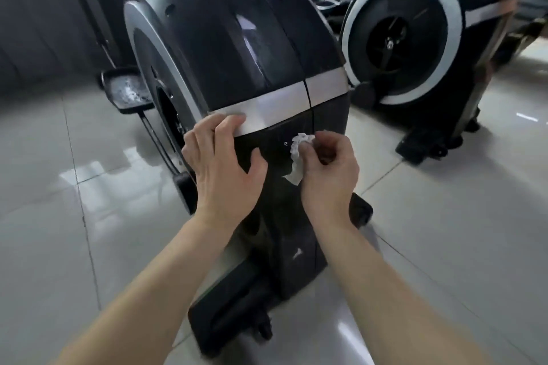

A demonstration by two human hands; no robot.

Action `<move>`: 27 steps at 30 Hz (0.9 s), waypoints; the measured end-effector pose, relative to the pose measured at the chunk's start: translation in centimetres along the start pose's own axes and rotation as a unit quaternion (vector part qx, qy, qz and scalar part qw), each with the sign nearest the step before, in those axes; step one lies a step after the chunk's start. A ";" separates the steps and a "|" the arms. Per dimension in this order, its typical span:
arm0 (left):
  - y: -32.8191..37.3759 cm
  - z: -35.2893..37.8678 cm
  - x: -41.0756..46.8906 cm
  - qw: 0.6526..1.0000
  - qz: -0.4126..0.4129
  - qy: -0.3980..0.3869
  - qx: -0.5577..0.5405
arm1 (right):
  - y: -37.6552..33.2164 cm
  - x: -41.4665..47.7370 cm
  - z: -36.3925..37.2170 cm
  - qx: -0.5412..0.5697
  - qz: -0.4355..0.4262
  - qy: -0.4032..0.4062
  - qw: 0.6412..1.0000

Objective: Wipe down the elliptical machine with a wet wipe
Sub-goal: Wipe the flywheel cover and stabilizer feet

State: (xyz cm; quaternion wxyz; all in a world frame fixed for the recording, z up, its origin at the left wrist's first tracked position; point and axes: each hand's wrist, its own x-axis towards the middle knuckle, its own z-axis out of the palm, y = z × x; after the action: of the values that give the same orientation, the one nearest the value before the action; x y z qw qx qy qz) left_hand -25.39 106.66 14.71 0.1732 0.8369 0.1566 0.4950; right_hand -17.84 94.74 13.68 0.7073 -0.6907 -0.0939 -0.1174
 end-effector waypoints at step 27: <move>-2.2 -3.0 2.0 0.991 0.084 -0.091 -0.045 | 0.6 0.7 0.9 -0.011 -0.154 -0.002 0.988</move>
State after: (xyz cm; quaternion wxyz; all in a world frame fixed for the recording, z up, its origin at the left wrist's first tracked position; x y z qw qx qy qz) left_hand -27.34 109.88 16.68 0.1821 0.8798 0.0474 0.4365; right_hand -16.93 95.64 13.32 0.6727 -0.6761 -0.1992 -0.2251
